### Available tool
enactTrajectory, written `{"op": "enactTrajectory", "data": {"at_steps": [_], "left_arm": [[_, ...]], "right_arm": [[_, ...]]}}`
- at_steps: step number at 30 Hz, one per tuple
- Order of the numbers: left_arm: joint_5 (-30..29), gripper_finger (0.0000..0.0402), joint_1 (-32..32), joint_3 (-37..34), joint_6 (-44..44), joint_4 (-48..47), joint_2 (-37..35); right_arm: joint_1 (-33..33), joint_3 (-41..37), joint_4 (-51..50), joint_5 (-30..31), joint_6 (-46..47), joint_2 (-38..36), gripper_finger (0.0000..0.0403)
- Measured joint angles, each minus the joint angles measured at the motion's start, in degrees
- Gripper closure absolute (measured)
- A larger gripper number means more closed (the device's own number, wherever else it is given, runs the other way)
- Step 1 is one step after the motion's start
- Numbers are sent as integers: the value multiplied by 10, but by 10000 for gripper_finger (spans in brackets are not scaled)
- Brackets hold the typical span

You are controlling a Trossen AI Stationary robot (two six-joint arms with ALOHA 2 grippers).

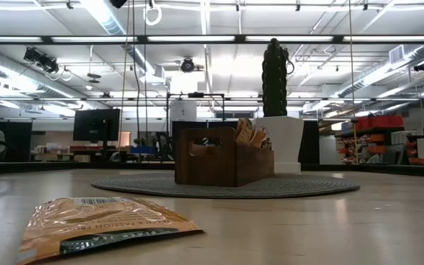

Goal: Pick & Place Tea
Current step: Put the red tea bag into the bottom section of the wooden organizer

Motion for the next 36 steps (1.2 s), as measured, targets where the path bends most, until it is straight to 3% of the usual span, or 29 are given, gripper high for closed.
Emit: {"op": "enactTrajectory", "data": {"at_steps": [28, 36], "left_arm": [[39, 387, 1, 0, 21, -40, 31], [43, 383, 2, 0, 23, -46, 31]], "right_arm": [[5, 0, -53, -26, -44, 76, 208], [1, 0, -36, -56, -44, 75, 272]]}}
